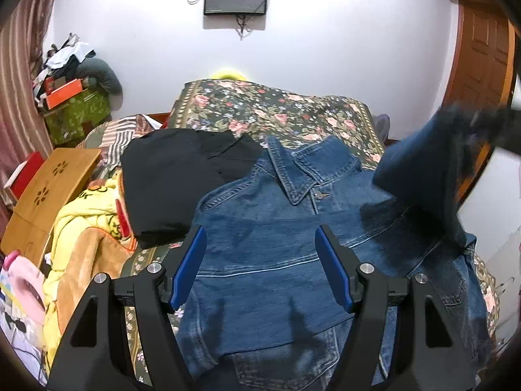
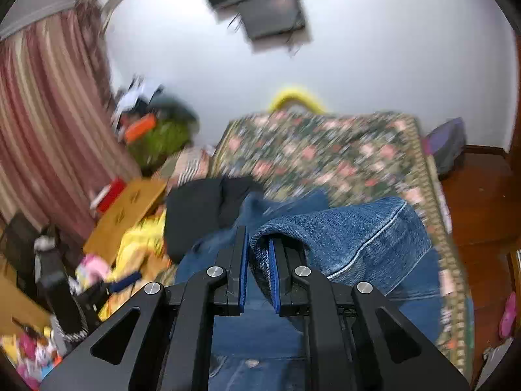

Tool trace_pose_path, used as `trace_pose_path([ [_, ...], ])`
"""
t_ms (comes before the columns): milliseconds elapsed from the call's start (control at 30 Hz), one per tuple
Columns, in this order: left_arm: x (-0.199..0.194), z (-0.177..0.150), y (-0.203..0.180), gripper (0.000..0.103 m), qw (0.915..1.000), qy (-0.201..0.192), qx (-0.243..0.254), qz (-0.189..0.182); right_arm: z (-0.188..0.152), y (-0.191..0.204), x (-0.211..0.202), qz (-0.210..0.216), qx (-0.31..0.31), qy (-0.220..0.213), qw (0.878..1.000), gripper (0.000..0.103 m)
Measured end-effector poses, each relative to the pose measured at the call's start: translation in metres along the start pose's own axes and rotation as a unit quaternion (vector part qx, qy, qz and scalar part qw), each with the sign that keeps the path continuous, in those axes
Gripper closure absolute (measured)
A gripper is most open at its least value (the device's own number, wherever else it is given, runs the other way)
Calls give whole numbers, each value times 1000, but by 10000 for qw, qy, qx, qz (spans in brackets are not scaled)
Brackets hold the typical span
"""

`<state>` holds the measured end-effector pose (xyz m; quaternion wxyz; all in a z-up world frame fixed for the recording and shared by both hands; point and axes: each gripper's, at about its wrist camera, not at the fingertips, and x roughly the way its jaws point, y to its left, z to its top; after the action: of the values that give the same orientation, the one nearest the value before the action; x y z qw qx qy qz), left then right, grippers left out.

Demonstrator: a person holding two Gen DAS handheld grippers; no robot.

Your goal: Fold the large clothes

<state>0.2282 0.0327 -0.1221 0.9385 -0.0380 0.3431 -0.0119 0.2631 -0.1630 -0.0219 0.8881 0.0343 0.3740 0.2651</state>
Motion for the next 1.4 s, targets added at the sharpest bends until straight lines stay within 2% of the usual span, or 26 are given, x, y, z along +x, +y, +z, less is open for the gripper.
trace_pose_path([
  [133,-5,-5,13,35,9999,40,-50,82,-32,15,56,8,-201,846,9962,92],
  [300,-5,-15,24,35,9997,145,-95,176,-75,14,107,10,-266,1849,9824,92],
  [500,4,-25,27,35,9990,352,-95,264,-87,23,107,-67,-588,2173,9743,89],
  [667,12,-27,19,35,9986,466,-10,262,-90,36,87,-307,-1111,2035,9723,85],
  [767,17,-27,10,35,9984,527,35,197,-86,33,65,-471,-1254,1684,9766,71],
  [833,22,-27,1,35,9982,573,114,137,-82,26,49,-556,-1265,1422,9802,57],
  [933,31,-26,-16,35,9976,640,257,43,-76,7,28,-755,-1138,1074,9848,49],
  [1100,62,-28,-48,35,9941,953,492,-168,-75,-26,20,-1161,-858,1031,9841,48],
  [1267,105,-35,-69,35,9878,1331,784,183,-80,-61,6,-1393,-459,1000,9841,48],
  [1367,127,-37,-67,36,9851,1565,650,283,-83,-78,-5,-1520,-301,940,9834,48],
  [1400,132,-36,-65,42,9845,1657,544,209,-83,-84,-8,-1575,-231,916,9830,48],
])
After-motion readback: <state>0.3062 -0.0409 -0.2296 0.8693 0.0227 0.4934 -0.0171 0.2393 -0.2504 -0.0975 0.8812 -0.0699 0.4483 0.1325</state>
